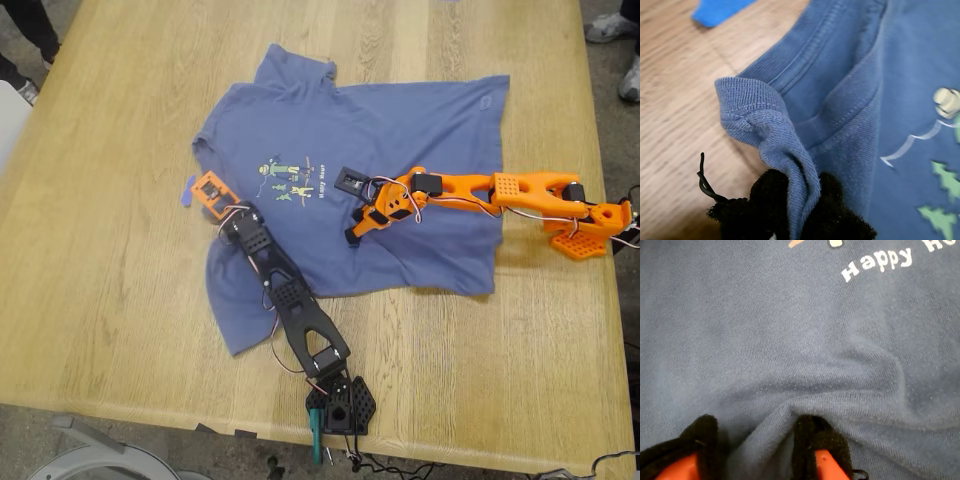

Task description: Fold a T-shirt

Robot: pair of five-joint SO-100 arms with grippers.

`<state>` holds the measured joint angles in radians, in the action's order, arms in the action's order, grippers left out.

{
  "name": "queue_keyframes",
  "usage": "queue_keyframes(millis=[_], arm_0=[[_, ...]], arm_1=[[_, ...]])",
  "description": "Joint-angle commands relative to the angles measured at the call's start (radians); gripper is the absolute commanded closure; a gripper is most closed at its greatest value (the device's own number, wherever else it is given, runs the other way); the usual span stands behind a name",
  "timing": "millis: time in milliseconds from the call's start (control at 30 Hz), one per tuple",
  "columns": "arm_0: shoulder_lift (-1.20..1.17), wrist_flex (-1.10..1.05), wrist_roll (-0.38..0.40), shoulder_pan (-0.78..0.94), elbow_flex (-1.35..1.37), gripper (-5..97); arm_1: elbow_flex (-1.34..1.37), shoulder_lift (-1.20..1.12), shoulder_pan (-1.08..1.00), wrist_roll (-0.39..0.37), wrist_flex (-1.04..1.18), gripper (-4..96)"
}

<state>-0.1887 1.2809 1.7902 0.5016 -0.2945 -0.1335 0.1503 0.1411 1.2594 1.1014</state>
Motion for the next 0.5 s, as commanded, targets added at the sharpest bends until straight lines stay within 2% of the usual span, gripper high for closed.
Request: queue_keyframes(millis=[0,167,300,467], arm_0=[[-0.247,0.026,0.011,-0.048,-0.044,92],[-0.334,0.089,0.011,-0.087,-0.044,92],[-0.408,0.15,0.012,-0.118,-0.044,92],[-0.489,0.204,0.014,-0.149,-0.044,92]], arm_1=[[0.005,-0.008,0.017,-0.006,-0.015,72.2],[0.006,-0.008,-0.002,0.008,0.021,75.0],[0.009,-0.021,-0.014,-0.012,0.006,91.1],[0.008,-0.031,-0.048,-0.035,0.005,91.2]])
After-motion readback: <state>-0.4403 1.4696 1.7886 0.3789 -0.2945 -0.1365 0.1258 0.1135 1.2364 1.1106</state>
